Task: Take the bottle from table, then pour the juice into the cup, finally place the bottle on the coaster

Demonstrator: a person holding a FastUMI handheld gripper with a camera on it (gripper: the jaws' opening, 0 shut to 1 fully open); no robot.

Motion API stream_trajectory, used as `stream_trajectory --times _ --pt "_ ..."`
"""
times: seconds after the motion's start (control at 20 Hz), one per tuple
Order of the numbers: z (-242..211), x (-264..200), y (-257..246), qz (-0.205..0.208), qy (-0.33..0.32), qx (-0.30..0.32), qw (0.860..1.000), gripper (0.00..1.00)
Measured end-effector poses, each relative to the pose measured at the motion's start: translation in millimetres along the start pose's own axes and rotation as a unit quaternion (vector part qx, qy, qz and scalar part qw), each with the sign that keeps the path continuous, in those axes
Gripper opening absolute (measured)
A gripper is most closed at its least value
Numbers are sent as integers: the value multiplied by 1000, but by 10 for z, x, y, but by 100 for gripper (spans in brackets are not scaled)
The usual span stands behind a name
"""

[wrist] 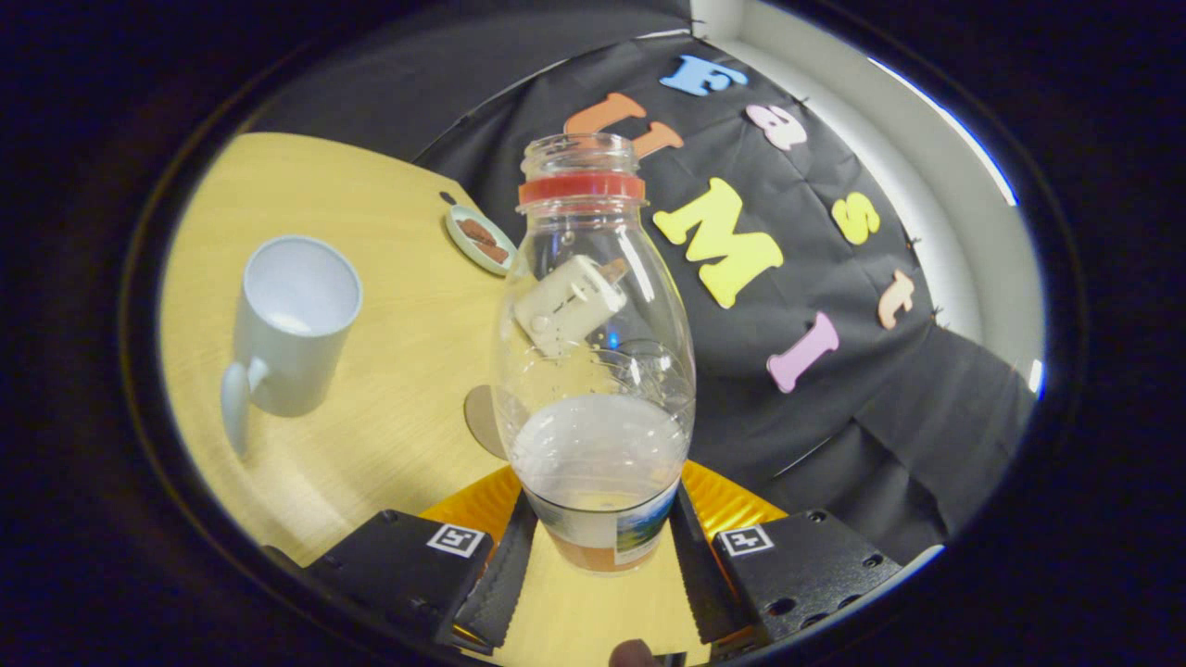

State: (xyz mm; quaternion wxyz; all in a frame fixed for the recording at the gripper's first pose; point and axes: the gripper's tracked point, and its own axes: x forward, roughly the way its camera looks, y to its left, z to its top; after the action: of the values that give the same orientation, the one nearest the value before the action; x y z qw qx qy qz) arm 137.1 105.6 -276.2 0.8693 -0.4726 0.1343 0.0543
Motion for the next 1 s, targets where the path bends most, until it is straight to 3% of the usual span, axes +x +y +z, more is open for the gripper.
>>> stream_trajectory --times 0.35,0.7,1.0 --pt "123 -40 87 -41 -30 -130 990 77" --pt "170 18 50 -60 -41 -211 975 77" --pt "179 -19 37 -66 -41 -244 967 77"
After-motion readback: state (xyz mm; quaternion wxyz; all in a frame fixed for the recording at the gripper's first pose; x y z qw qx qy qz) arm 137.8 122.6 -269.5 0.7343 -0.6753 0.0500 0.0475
